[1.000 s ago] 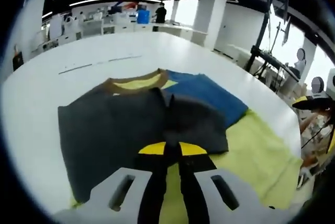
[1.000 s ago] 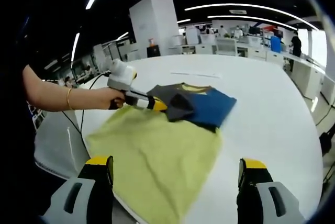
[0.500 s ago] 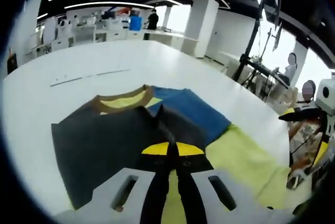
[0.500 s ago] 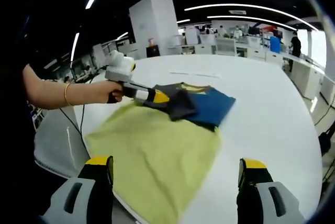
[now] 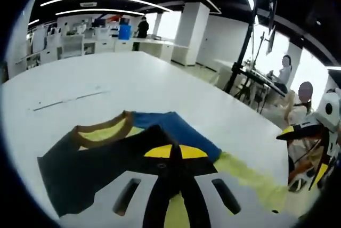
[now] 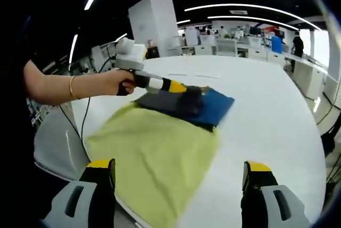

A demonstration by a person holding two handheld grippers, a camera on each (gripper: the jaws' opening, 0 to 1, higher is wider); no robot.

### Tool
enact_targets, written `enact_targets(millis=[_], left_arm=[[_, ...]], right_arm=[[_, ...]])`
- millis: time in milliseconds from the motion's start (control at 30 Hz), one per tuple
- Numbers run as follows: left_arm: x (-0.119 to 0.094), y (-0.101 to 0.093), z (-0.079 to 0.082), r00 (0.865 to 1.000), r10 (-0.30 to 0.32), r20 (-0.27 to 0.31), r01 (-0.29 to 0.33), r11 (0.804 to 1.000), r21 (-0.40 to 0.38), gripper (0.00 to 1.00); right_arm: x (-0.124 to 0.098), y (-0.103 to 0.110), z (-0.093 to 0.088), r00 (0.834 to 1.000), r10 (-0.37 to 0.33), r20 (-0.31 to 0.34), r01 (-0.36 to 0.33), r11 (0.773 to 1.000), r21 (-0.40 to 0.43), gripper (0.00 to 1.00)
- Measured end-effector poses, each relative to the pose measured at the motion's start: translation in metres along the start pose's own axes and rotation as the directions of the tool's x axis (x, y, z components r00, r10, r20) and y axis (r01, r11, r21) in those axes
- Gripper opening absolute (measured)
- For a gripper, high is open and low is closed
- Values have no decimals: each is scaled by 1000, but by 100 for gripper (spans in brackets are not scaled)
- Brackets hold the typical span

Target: Fold the garment on the visible template until the final outline fits inside the template.

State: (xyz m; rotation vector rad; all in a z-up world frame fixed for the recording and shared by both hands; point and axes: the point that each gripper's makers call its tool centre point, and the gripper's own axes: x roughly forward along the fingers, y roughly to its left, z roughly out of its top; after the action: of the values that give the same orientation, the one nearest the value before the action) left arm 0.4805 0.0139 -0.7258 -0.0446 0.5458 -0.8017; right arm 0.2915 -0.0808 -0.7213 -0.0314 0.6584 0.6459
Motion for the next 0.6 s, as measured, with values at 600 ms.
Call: enact_targets(millis=[600], left_arm=[[45,-20,17,998,-68,7,68,997,-47,4]], right_arm=[[4,-3,1,1000,2,-4,-2,1000,-3,99]])
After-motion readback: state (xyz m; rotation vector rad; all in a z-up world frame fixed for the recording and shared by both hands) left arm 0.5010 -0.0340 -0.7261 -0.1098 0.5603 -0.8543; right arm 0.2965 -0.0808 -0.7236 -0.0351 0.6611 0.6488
